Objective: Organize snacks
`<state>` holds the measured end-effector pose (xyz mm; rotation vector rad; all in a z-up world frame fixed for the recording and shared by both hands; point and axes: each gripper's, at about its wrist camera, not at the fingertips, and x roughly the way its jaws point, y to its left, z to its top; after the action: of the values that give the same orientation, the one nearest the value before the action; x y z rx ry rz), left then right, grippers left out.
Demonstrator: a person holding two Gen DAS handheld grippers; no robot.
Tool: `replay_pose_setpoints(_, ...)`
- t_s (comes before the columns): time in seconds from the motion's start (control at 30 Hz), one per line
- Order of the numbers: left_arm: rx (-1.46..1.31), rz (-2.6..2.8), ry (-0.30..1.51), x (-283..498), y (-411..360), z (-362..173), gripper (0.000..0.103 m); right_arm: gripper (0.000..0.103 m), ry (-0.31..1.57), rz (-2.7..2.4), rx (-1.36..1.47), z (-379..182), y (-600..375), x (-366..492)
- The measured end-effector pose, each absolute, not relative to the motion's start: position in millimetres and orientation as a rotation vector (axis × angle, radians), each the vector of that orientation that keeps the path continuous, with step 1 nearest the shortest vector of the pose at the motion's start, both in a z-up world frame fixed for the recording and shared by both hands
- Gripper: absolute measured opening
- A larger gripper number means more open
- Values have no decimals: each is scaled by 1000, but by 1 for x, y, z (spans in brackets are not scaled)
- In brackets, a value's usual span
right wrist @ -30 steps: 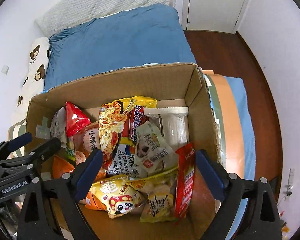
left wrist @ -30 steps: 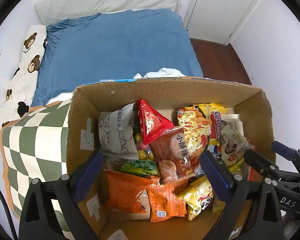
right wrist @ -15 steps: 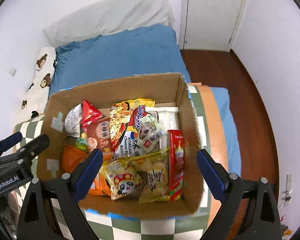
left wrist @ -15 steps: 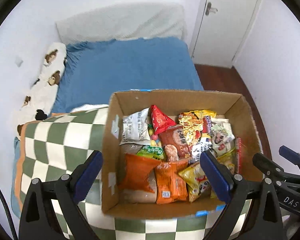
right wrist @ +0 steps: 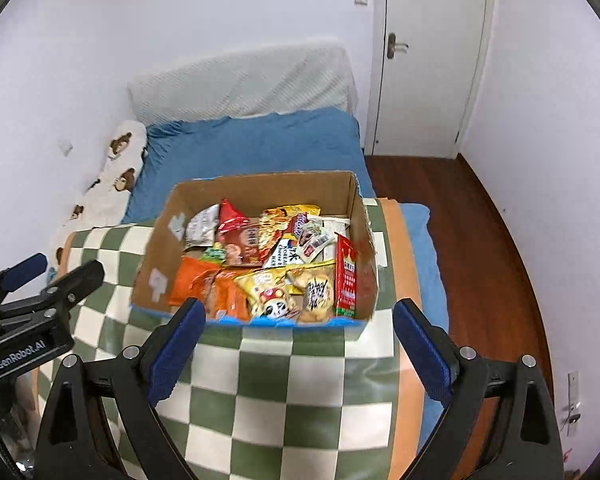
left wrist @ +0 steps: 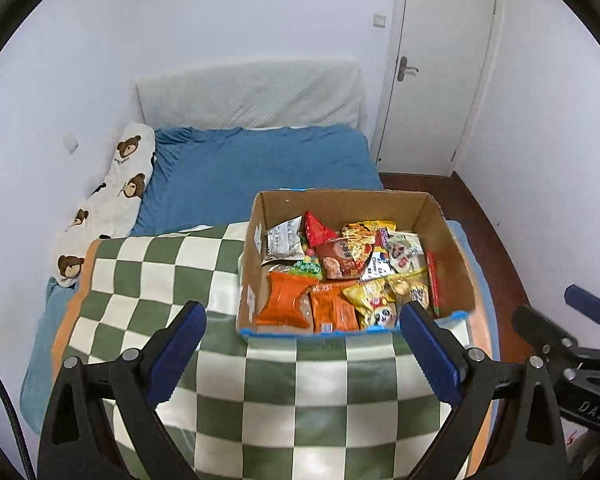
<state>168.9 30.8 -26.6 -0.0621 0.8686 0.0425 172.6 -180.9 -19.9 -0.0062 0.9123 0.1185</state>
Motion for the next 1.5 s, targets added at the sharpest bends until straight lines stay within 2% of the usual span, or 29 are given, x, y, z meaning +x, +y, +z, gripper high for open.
replay_pose_setpoints(0.37,-65,49,806,90,30,4,99,97,780,126,-16,36,-185,76)
replay_pose_setpoints(0.7,-59,38,745,43,25,33,99,98,720,162,-41,63,-174,26)
replay_pose_setpoints(1.0,-53,36,730,33,20,34,99,98,725,162,-38,63,-175,14)
replay_pose_setpoints(1.1,-58,38,722,35,21,32,100,101,718,154,-40,63,-177,15)
replay_pose_setpoints(1.13,-60,37,720,37,21,31,103,101,714,148,-45,62,-177,16)
replay_pose_setpoints(1.5,-46,110,717,78,31,16,103,102,701,67,-43,44,-191,58)
